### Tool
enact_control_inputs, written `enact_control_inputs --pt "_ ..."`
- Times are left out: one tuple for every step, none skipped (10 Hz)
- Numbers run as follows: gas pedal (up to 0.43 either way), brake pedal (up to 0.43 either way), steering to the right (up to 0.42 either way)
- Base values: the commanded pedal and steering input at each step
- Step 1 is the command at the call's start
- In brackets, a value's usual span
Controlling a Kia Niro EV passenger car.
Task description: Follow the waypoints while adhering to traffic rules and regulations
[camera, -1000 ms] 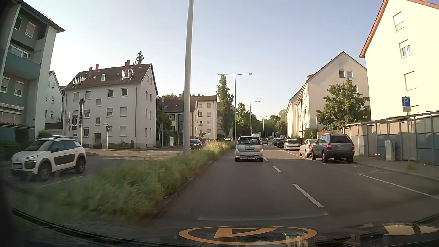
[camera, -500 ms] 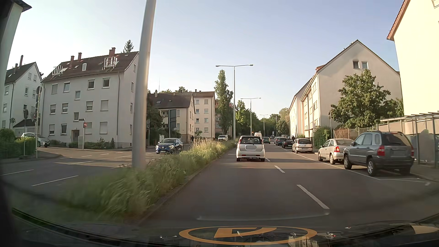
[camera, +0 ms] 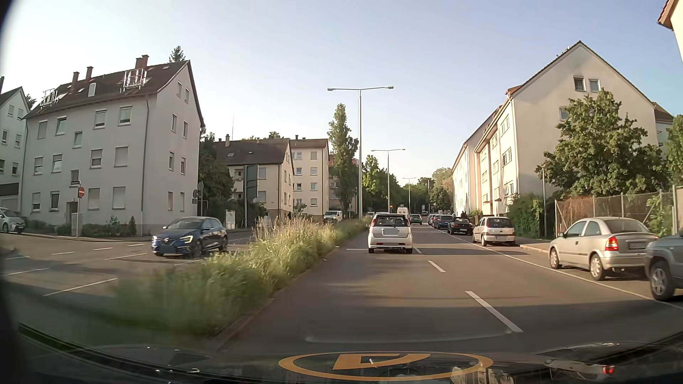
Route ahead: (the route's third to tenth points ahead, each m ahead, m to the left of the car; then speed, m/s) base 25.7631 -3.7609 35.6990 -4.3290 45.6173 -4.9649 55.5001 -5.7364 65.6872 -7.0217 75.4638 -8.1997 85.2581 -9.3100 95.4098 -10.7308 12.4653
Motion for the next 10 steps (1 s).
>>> enact_control_inputs --pt "0.118 0.000 0.005" --pt "0.098 0.000 0.005" --pt "0.098 0.000 0.005" --pt "0.098 0.000 0.005" --pt "0.098 0.000 0.005" --pt "0.098 0.000 0.005" --pt "0.087 0.000 0.005" --pt "0.087 0.000 0.005" --pt "0.087 0.000 0.005" --pt "0.087 0.000 0.005"
